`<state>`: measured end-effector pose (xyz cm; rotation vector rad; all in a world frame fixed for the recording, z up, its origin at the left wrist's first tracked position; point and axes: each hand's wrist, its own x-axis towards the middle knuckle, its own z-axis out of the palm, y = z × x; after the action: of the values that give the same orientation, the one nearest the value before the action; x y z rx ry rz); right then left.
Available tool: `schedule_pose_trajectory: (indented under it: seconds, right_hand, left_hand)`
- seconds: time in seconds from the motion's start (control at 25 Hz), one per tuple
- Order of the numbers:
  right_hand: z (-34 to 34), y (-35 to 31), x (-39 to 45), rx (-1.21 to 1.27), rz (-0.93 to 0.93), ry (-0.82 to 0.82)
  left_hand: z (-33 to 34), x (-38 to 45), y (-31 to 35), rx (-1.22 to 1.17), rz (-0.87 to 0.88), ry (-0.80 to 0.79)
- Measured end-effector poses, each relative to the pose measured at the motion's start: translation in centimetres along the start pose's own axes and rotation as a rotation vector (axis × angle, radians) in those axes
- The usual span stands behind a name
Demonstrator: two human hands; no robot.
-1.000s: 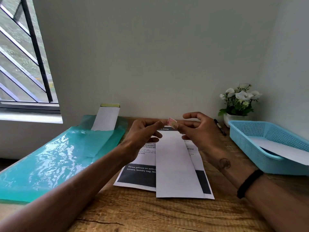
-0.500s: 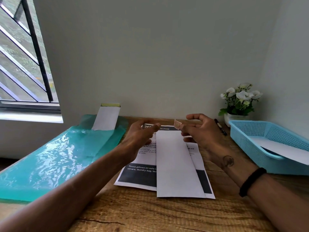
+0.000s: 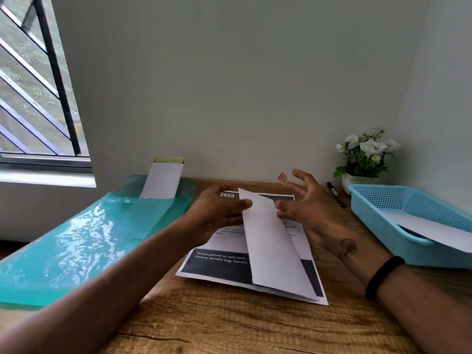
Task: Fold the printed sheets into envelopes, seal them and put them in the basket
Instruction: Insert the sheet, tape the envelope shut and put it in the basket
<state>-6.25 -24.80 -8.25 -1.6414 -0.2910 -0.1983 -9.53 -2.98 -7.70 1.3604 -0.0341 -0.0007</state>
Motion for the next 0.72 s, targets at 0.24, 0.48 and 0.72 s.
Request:
schedule_pose_trajectory:
  seconds: [0.24,0.48,0.72]
  right_hand:
    - [-0.2,-0.7,0.5,0.168,0.038,0.042]
    - [-0.5,-1.3,1.0,0.396,0.022,0.254]
    - [-1.1,-2.2,0.8,0.226,-0.107,0.494]
  left_hand:
    - [0.0,-0.2,1.4,-0.024,0.149,0.053]
    - [0.7,-1.5,1.7,-0.031,-0.121,-0.285]
    - [1.9,-2.1,0.2,0.112,-0.209,-0.494]
